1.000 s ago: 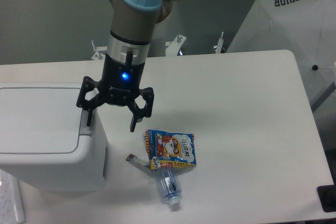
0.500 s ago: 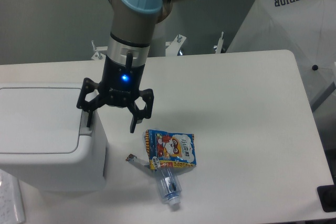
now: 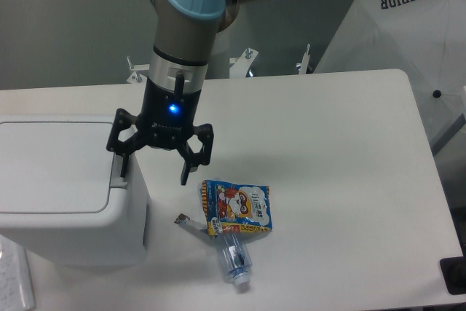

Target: Open the trash can

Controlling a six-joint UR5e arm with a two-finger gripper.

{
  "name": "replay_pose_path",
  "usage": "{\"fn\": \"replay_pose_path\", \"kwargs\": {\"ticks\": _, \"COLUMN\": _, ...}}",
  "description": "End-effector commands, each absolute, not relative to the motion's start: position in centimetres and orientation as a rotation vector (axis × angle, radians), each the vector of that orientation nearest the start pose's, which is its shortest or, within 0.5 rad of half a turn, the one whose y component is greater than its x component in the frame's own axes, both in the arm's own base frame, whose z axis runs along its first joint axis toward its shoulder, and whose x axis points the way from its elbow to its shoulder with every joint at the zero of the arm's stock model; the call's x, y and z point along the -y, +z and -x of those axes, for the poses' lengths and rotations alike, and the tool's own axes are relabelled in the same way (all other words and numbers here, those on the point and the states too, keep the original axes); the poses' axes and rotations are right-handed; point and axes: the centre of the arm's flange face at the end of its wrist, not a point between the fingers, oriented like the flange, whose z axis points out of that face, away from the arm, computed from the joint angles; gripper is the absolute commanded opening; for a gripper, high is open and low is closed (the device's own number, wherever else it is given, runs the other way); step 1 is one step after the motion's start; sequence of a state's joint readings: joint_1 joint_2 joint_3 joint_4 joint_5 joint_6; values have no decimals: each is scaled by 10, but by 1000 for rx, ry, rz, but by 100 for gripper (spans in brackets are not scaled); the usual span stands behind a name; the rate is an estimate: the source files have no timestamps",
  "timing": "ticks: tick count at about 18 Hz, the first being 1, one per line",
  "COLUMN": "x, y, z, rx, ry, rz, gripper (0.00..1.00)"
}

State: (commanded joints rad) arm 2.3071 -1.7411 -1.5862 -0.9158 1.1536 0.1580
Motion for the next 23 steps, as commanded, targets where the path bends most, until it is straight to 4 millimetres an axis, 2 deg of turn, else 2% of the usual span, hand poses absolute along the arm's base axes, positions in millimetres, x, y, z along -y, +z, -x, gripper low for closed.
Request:
{"fn": "replay_pose_path", "kwargs": {"ticks": 10, "x": -553, "y": 473, "z": 268, "rx": 602, "ry": -219, "rz": 2466, "gripper": 100}}
{"fn": "replay_pose_path", "kwargs": {"ticks": 18, "x": -552, "y": 466, "z": 270, "rx": 615, "ry": -190, "rz": 2488, "gripper": 100}}
{"fn": "replay_pose_path", "kwargs": {"ticks": 23, "x": -554, "y": 472, "z": 272, "rx": 615, "ry": -184, "rz": 2478, "gripper": 100}}
